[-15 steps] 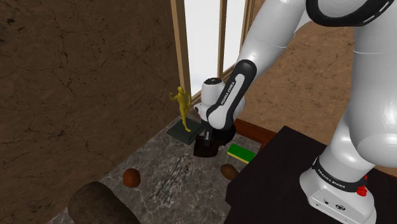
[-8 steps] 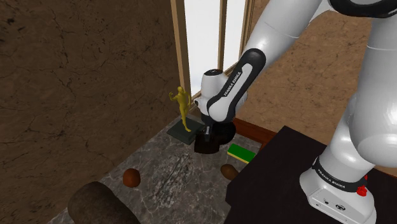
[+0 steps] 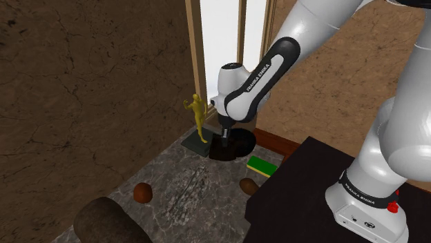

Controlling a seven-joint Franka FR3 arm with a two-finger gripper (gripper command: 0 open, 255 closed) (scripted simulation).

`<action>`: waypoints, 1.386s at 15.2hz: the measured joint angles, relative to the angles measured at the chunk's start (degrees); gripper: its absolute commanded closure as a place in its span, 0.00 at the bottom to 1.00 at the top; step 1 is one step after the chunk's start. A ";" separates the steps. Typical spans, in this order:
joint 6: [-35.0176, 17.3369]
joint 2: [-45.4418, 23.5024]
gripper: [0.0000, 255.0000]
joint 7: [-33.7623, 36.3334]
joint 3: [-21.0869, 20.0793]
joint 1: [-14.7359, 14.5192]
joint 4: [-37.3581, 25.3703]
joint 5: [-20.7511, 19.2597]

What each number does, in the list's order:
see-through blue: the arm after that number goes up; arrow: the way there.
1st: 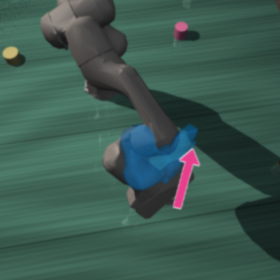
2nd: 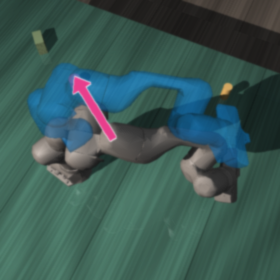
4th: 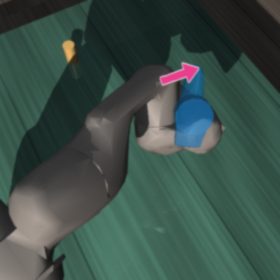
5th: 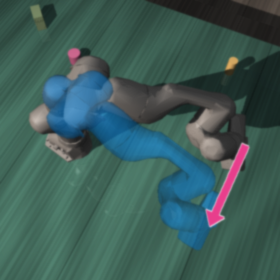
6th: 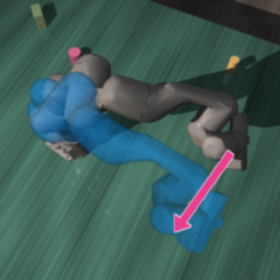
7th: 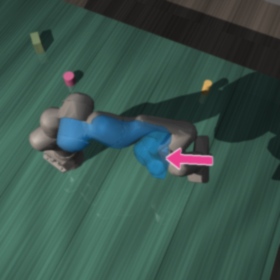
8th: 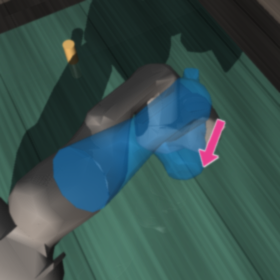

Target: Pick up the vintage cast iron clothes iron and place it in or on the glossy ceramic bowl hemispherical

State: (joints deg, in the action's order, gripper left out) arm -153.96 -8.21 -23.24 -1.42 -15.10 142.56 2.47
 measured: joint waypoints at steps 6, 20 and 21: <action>4.76 4.44 1.00 0.34 -0.02 -0.08 -0.32 -0.15; 12.89 6.93 1.00 -13.81 6.71 6.84 -5.53 0.90; 13.72 6.50 1.00 -14.91 7.22 7.39 -6.74 0.98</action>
State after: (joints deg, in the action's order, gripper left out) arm -140.24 -1.71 -38.15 5.80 -7.71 135.82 3.46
